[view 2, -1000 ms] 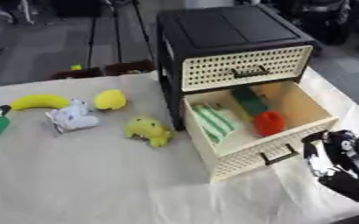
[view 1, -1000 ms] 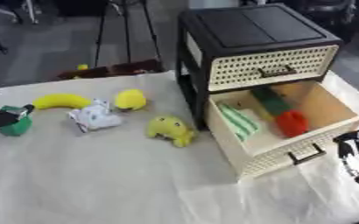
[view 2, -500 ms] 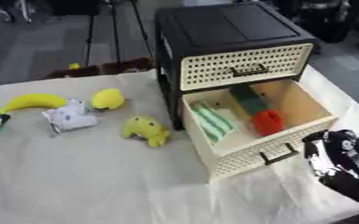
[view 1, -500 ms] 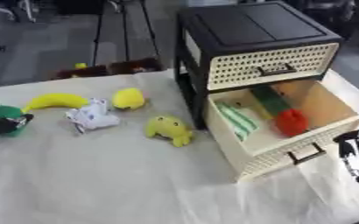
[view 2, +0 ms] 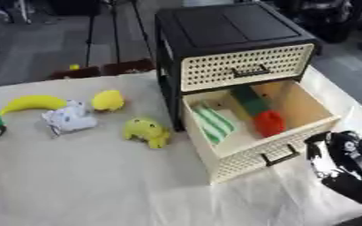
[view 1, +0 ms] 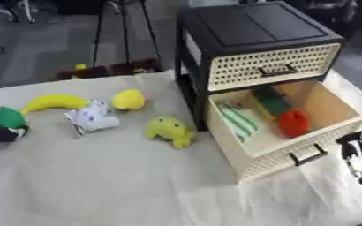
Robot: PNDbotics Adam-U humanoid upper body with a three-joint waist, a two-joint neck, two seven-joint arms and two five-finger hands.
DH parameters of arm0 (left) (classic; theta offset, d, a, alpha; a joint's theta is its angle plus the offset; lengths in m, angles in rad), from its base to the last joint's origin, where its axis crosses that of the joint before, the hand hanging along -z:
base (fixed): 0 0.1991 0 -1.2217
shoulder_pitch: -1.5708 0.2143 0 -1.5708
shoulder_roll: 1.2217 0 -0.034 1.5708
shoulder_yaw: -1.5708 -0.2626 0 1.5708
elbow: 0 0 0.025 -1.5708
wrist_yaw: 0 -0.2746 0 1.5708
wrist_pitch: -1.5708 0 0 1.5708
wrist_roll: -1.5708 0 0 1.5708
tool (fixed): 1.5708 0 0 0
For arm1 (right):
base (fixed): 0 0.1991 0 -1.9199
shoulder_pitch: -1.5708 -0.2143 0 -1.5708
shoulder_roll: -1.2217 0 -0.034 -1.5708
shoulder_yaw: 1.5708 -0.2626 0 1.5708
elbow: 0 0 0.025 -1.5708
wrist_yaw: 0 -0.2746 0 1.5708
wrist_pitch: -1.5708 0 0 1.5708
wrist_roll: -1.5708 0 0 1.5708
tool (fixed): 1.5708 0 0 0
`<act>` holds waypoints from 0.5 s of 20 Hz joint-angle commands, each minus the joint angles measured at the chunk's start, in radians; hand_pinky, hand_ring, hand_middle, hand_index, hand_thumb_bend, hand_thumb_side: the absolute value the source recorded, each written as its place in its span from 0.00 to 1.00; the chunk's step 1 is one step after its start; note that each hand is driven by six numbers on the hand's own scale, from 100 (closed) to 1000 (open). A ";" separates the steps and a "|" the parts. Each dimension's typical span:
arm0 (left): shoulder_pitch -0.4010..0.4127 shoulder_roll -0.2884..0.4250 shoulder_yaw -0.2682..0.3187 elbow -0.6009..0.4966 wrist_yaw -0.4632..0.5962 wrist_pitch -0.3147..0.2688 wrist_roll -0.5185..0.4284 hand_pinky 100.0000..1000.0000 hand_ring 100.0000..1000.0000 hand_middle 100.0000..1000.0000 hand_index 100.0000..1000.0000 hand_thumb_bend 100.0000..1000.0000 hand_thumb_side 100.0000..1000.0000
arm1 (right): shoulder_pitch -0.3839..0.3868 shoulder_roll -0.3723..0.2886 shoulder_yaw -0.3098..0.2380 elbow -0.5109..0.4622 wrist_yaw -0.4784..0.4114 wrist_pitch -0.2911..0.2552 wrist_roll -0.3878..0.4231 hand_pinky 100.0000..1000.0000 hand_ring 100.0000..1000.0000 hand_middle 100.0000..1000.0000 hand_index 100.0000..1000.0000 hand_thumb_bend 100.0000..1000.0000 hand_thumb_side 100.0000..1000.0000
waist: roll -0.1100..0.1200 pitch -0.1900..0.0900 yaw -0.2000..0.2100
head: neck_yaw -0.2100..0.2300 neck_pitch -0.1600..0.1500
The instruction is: Pick up objects from table and place into drawer.
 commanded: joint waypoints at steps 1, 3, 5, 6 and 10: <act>-0.008 0.020 0.001 -0.016 0.018 -0.006 -0.017 0.16 0.13 0.30 0.50 0.13 0.00 | -0.011 -0.013 -0.010 -0.020 0.005 0.000 -0.001 0.00 0.00 0.08 0.64 0.00 0.75 | -0.006 -0.017 0.000 | 0.000 -0.015; -0.007 0.019 -0.001 -0.041 0.052 -0.018 -0.021 0.15 0.12 0.29 0.49 0.09 0.00 | -0.010 -0.012 -0.010 -0.019 0.004 0.001 -0.001 0.00 0.00 0.08 0.64 0.00 0.75 | -0.008 -0.022 0.002 | -0.001 -0.014; -0.007 0.023 -0.011 -0.093 0.089 -0.037 -0.033 0.15 0.11 0.29 0.49 0.07 0.00 | -0.008 -0.010 -0.012 -0.018 0.004 0.002 -0.002 0.00 0.00 0.08 0.63 0.00 0.76 | -0.010 -0.029 0.006 | -0.004 -0.013; -0.007 0.025 -0.019 -0.128 0.107 -0.050 -0.044 0.15 0.11 0.29 0.49 0.06 0.00 | -0.006 -0.010 -0.012 -0.017 0.004 0.002 -0.002 0.00 0.00 0.08 0.63 0.00 0.75 | -0.011 -0.034 0.008 | -0.006 -0.012; -0.012 0.041 -0.077 -0.321 0.183 -0.117 -0.133 0.15 0.11 0.29 0.49 0.04 0.00 | 0.004 -0.009 -0.014 -0.014 0.007 0.005 -0.001 0.00 0.00 0.08 0.63 0.00 0.75 | -0.015 -0.054 0.020 | -0.012 -0.004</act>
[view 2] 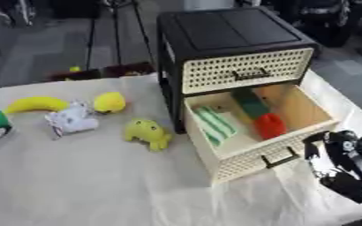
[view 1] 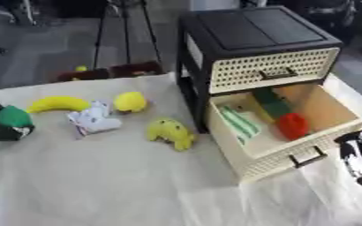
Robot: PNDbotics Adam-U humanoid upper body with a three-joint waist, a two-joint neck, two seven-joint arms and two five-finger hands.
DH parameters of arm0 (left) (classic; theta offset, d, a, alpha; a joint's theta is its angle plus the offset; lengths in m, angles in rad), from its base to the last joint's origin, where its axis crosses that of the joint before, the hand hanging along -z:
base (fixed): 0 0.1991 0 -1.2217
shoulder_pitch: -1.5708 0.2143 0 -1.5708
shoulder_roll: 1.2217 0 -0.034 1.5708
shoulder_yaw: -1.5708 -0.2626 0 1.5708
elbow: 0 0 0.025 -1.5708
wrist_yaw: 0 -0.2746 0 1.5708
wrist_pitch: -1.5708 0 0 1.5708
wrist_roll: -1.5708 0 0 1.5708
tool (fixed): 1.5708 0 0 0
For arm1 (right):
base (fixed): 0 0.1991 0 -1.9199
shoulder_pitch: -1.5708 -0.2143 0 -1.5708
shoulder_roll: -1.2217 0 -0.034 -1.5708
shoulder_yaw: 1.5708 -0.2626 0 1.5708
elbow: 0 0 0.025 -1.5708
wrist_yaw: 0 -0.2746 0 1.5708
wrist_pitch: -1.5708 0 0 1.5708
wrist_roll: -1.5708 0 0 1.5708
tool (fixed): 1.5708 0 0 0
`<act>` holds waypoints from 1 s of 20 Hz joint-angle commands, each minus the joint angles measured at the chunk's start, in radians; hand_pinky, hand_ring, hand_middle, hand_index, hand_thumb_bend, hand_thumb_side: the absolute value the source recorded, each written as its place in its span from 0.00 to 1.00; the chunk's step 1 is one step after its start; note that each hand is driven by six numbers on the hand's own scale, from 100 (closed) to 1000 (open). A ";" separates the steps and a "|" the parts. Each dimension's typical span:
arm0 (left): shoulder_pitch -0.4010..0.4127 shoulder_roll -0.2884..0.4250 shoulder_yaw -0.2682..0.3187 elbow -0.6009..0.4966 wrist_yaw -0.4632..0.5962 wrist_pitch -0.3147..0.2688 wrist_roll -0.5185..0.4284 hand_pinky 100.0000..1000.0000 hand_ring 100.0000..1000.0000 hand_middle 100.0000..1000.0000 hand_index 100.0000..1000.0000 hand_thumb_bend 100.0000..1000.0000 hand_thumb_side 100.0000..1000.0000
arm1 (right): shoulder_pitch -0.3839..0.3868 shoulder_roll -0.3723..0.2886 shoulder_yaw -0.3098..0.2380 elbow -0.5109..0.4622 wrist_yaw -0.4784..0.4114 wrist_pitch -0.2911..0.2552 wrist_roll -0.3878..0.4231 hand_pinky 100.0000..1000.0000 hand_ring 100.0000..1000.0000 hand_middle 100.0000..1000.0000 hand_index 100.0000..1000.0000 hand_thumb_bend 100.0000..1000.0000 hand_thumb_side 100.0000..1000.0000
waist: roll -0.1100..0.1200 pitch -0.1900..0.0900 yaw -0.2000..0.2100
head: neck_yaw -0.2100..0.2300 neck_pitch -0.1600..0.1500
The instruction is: Pick up objects from table and place into drawer.
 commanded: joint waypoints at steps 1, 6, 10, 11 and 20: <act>-0.022 0.048 -0.048 -0.178 0.068 -0.051 -0.072 0.15 0.11 0.29 0.50 0.03 0.00 | -0.001 -0.015 -0.013 -0.014 0.007 0.004 -0.001 0.00 0.00 0.08 0.63 0.00 0.75 | -0.005 -0.026 0.005 | -0.007 -0.002; -0.046 0.053 -0.147 -0.436 0.182 -0.103 -0.189 0.16 0.12 0.30 0.50 0.04 0.00 | 0.007 -0.011 -0.009 -0.008 0.007 0.003 0.003 0.00 0.00 0.08 0.63 0.00 0.75 | -0.013 -0.048 0.006 | -0.013 0.008; -0.107 0.005 -0.228 -0.552 0.215 -0.128 -0.273 0.16 0.13 0.30 0.50 0.05 0.00 | 0.013 -0.007 -0.002 -0.002 0.006 -0.002 0.011 0.00 0.00 0.08 0.63 0.00 0.75 | -0.018 -0.063 -0.004 | -0.010 0.021; -0.122 -0.014 -0.243 -0.563 0.214 -0.133 -0.290 0.16 0.13 0.30 0.50 0.05 0.00 | 0.013 -0.006 0.001 0.000 0.005 -0.004 0.014 0.00 0.00 0.08 0.63 0.00 0.75 | -0.019 -0.065 -0.007 | -0.007 0.024; -0.216 -0.219 -0.358 -0.516 0.160 -0.214 -0.423 0.17 0.14 0.31 0.51 0.06 0.00 | -0.017 0.006 0.035 0.001 -0.010 -0.026 0.046 0.00 0.00 0.08 0.63 0.00 0.75 | -0.013 -0.056 -0.080 | 0.044 0.027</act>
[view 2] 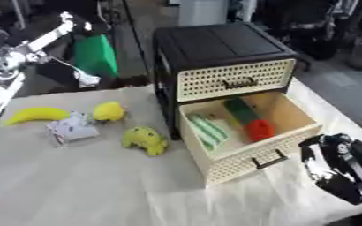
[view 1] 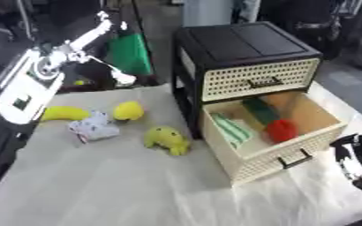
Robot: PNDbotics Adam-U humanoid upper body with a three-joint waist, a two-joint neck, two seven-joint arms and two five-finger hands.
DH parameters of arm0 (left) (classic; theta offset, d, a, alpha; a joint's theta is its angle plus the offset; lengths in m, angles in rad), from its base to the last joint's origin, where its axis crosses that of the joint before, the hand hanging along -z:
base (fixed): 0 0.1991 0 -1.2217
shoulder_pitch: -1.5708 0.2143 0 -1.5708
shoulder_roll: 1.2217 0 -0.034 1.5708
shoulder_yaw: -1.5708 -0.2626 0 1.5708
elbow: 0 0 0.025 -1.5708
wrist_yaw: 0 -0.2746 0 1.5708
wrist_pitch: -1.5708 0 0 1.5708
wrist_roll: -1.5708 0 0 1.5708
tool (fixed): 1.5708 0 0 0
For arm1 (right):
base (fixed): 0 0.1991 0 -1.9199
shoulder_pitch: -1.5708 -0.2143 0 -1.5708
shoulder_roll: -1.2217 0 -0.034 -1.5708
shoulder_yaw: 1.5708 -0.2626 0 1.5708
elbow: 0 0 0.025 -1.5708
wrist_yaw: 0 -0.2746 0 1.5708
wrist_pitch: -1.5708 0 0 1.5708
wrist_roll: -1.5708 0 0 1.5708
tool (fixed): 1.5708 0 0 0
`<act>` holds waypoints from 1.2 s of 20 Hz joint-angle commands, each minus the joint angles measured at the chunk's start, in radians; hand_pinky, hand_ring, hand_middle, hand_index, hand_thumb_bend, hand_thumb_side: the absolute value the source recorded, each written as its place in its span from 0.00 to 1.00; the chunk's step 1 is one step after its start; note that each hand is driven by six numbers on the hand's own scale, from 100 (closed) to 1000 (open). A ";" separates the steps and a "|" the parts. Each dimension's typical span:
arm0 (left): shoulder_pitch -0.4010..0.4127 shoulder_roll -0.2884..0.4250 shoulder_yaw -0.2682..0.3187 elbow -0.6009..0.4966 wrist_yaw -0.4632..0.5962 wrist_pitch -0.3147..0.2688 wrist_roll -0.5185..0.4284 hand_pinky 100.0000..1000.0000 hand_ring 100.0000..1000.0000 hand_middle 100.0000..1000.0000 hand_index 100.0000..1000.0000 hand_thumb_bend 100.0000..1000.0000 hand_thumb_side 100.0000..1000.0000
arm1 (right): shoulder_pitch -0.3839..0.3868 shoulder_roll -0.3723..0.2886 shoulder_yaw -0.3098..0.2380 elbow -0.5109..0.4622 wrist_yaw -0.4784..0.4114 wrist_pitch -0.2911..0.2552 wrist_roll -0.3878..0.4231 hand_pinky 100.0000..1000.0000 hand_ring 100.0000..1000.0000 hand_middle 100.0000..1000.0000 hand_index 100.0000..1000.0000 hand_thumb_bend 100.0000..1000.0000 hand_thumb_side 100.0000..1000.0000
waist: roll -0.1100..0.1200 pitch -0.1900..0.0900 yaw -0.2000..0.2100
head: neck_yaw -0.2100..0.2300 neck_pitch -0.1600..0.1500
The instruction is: Pick up objects from table and place into drawer.
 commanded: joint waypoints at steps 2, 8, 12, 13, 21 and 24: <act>-0.039 -0.057 -0.031 0.020 -0.031 -0.041 -0.043 0.18 0.14 0.31 0.51 0.06 0.00 | -0.037 -0.007 0.015 -0.006 -0.014 -0.012 0.021 0.00 0.00 0.08 0.63 0.00 0.76 | 0.002 -0.003 -0.027 | 0.026 -0.001; -0.040 -0.100 -0.039 0.057 -0.061 -0.069 -0.066 0.18 0.15 0.32 0.52 0.07 0.00 | -0.080 0.014 0.036 -0.010 -0.029 -0.025 0.048 0.00 0.00 0.08 0.63 0.00 0.76 | 0.012 0.023 -0.082 | 0.040 -0.011; -0.038 -0.112 -0.024 0.098 -0.107 -0.083 -0.054 0.19 0.16 0.33 0.53 0.10 0.00 | -0.110 0.029 0.041 -0.016 -0.032 -0.028 0.057 0.00 0.00 0.08 0.63 0.00 0.76 | 0.025 0.044 -0.125 | 0.051 -0.028; -0.040 -0.116 -0.017 0.110 -0.123 -0.087 -0.043 0.20 0.16 0.33 0.53 0.11 0.01 | -0.118 0.035 0.043 -0.019 -0.034 -0.029 0.060 0.00 0.00 0.08 0.63 0.00 0.76 | 0.029 0.051 -0.139 | 0.057 -0.034; -0.050 -0.143 0.019 0.150 -0.275 -0.166 0.124 0.53 0.46 0.58 0.74 1.00 0.55 | -0.160 0.063 0.053 -0.038 -0.049 -0.030 0.082 0.00 0.00 0.08 0.63 0.00 0.77 | 0.051 0.084 -0.209 | 0.078 -0.068; -0.048 -0.144 0.026 0.140 -0.334 -0.191 0.223 0.66 0.58 0.68 0.77 1.00 0.65 | -0.162 0.066 0.053 -0.040 -0.052 -0.029 0.086 0.00 0.00 0.08 0.62 0.00 0.77 | 0.053 0.087 -0.210 | 0.080 -0.072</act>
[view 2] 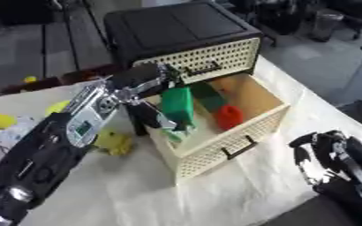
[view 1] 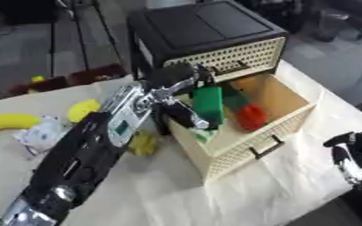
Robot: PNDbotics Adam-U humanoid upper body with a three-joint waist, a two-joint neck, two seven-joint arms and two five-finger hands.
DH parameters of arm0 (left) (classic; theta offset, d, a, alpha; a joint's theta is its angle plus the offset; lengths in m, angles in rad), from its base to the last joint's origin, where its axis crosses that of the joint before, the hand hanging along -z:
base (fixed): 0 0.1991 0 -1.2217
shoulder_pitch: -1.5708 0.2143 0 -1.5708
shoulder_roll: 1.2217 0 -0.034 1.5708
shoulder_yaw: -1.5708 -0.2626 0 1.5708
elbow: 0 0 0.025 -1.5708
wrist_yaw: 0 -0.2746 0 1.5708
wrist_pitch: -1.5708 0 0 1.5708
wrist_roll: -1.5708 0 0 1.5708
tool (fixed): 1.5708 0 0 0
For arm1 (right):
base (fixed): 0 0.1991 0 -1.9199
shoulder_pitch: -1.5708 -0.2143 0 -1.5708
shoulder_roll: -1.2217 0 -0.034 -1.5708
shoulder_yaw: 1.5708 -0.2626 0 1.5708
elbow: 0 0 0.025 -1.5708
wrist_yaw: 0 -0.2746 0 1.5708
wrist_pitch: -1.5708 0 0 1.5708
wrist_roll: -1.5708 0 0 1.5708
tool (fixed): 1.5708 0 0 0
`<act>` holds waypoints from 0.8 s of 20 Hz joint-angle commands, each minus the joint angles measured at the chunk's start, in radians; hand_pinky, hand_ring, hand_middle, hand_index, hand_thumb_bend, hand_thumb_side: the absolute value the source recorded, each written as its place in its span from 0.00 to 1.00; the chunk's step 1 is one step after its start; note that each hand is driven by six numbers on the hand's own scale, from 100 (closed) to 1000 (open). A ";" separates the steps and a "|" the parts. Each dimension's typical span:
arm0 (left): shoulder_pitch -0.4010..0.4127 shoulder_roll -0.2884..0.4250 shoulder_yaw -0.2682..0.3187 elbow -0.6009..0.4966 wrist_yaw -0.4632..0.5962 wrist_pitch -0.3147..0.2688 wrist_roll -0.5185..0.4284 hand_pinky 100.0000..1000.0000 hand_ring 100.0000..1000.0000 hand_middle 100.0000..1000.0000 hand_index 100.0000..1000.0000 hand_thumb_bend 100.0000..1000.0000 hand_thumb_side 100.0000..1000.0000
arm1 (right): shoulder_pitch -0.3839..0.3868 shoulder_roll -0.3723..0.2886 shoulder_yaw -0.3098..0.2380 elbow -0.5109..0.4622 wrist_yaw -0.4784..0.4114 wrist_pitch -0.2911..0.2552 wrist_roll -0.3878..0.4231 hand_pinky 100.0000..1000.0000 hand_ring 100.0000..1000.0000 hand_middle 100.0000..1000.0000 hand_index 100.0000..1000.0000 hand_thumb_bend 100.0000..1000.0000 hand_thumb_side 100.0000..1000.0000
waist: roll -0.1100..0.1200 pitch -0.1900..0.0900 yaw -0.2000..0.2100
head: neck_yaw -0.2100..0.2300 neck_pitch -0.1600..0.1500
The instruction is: Pick up objects from table and place into drawer.
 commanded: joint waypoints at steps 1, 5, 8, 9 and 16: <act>-0.024 0.004 0.019 -0.025 -0.057 -0.024 0.100 0.67 0.59 0.69 0.77 1.00 0.66 | -0.016 -0.008 -0.004 -0.027 -0.013 -0.001 0.007 0.00 0.00 0.08 0.62 0.00 0.77 | -0.006 -0.010 0.000 | 0.004 -0.014; -0.012 0.009 0.024 -0.059 -0.043 -0.053 0.190 0.65 0.55 0.65 0.75 1.00 0.61 | -0.018 -0.008 -0.001 -0.027 -0.017 -0.002 0.015 0.00 0.00 0.08 0.62 0.00 0.77 | -0.009 -0.011 0.024 | -0.007 -0.012; 0.012 0.056 0.029 -0.150 0.090 -0.055 0.203 0.60 0.49 0.58 0.71 0.87 0.69 | -0.008 -0.022 0.001 -0.031 -0.020 -0.005 0.020 0.00 0.00 0.08 0.60 0.00 0.77 | -0.011 -0.024 0.080 | -0.032 0.005; 0.028 0.080 0.033 -0.190 0.156 -0.042 0.195 0.59 0.47 0.56 0.71 0.77 0.71 | 0.001 -0.029 0.000 -0.032 -0.020 -0.005 0.020 0.00 0.00 0.08 0.57 0.00 0.77 | -0.012 -0.034 0.105 | -0.040 0.016; 0.259 0.314 0.182 -0.548 0.582 0.146 0.167 0.57 0.46 0.56 0.70 0.57 0.74 | 0.092 -0.074 0.002 -0.029 -0.025 -0.007 0.022 0.00 0.00 0.14 0.51 0.00 0.78 | -0.026 -0.105 0.239 | -0.103 0.089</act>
